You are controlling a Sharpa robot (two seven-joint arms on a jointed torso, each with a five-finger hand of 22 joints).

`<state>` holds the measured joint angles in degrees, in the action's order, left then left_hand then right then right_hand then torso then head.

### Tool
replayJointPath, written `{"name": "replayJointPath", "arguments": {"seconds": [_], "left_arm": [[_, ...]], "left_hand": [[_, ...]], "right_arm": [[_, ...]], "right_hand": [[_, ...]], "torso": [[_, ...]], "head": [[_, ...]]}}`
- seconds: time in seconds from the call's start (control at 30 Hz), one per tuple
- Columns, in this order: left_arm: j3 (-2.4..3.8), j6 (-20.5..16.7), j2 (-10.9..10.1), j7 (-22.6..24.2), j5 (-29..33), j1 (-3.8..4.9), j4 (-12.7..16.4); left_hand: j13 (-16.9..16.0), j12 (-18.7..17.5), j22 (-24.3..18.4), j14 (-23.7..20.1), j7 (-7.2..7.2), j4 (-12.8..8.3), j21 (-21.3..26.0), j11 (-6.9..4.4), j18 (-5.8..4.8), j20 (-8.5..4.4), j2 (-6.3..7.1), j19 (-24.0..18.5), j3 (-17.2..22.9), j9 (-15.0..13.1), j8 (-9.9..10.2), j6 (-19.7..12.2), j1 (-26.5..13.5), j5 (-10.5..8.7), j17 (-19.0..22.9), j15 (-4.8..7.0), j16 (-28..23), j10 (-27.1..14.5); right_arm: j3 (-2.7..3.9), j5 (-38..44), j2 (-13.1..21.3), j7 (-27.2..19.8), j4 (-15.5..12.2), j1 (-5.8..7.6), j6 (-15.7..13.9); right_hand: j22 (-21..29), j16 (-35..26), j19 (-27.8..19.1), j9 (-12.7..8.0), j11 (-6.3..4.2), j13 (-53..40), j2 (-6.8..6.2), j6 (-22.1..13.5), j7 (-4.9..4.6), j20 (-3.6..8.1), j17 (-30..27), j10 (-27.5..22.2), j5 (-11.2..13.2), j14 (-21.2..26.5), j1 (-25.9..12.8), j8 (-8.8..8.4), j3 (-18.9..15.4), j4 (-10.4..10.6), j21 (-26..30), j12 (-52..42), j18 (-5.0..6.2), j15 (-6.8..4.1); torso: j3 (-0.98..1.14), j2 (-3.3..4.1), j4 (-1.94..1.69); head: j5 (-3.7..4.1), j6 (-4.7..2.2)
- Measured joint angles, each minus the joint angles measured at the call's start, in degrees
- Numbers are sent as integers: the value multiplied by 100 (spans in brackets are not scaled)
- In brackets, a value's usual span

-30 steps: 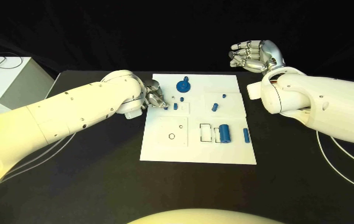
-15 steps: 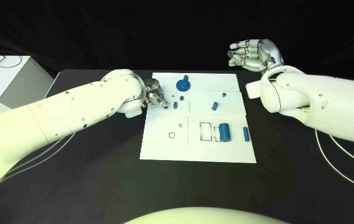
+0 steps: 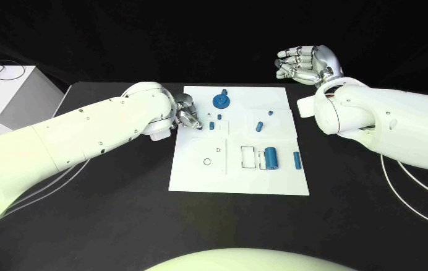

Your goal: Assemble the parts on the task board

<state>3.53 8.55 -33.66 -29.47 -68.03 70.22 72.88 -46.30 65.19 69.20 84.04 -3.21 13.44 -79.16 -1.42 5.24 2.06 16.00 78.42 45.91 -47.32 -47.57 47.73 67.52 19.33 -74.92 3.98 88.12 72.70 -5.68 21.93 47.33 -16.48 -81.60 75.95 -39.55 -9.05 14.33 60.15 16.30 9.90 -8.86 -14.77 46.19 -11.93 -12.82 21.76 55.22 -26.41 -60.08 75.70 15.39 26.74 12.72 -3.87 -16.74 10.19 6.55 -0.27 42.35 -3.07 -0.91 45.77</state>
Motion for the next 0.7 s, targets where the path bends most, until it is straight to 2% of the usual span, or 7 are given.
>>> {"name": "replayJointPath", "arguments": {"seconds": [0.7], "left_arm": [[5, 13, 103, 0, -51, -5, -119]], "left_hand": [[-13, 0, 4, 0, -9, -1, 0, 1, 0, 0, -43, 0, 2, -23, -39, 33, -16, 0, 0, 0, 0, 0]], "right_arm": [[0, -23, -3, 7, 0, 0, 22]], "right_hand": [[14, -23, 0, 1, -1, 10, 0, 0, 0, 0, -5, 0, -21, 0, 0, -22, -16, -15, 0, 23, 0, 0]], "torso": [[4, 11, 5]], "head": [[10, 27]]}}
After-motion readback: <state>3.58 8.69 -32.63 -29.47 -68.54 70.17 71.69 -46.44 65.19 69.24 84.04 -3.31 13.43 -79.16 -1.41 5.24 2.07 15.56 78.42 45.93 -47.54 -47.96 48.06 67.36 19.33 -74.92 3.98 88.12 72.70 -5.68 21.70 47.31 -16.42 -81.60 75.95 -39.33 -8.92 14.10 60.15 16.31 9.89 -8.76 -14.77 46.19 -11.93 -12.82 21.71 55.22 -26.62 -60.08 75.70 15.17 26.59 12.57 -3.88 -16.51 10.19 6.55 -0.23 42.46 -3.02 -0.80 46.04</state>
